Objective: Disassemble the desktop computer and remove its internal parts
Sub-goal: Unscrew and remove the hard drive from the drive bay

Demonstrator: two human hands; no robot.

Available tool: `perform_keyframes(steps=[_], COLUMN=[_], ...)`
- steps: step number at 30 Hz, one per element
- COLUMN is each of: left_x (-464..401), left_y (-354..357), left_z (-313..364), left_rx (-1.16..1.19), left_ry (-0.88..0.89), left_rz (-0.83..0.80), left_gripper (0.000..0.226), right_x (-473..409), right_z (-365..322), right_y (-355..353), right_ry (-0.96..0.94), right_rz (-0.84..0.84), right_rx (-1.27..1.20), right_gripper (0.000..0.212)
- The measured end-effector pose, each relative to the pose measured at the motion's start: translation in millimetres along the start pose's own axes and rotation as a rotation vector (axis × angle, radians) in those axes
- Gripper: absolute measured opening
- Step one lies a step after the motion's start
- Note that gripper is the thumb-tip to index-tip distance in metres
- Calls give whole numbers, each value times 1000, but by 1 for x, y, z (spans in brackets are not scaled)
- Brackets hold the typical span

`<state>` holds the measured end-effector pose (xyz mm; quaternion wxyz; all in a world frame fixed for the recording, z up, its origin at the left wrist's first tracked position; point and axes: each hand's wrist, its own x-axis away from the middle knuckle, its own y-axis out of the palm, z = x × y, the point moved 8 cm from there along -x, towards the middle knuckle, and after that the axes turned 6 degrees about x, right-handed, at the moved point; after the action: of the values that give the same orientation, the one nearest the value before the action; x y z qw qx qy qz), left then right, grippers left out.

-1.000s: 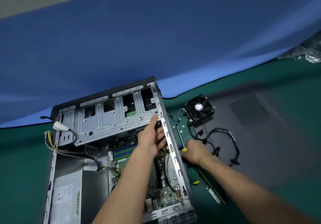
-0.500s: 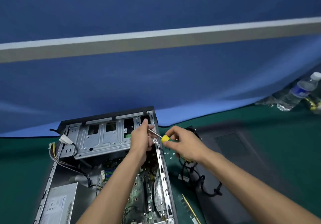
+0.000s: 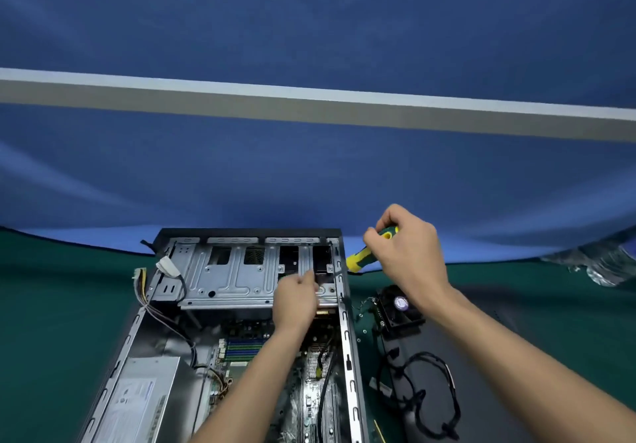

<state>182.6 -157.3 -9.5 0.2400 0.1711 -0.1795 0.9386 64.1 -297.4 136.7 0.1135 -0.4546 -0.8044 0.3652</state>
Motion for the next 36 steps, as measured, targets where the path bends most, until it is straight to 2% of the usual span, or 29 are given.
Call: perform_keyframes(steps=[2,3,6,8,18,24,28,34,36], left_x=[-2,-2,-1,-1,-11,-10,-7,-10,-12], left_y=[-10,-10,4,11,18,21,31,30,29], left_z=[4,6,9,6,-6,-5,2,4,6], left_rx=[-179,-243,-374,-388,-335,-430,-575,-505,-505], left_ry=[165,243,473,528,444,491,569,555,569], left_rz=[97,101,3,-55,-68,-52,-39,-8,-4], left_gripper=[16,14,18,19,22,22,26,23,21], right_x=[-5,-7,-11,-12,-18,-27,-32,-41,-41], right_z=[-6,-8,-8,-7,-9,-27,-38,-47,-46], right_y=[1,2,7,11,19,28,40,47,50], right_ry=[-37,-45,-57,-68,-67,-66,-70,-57,-66], right_rz=[-19,-25,-38,-40,-50,-110,-160,-162,-211], right_rx=[104,145,227,248,303,486,564,515,509], right_gripper=[17,17,15,14,13,4,7,10,11])
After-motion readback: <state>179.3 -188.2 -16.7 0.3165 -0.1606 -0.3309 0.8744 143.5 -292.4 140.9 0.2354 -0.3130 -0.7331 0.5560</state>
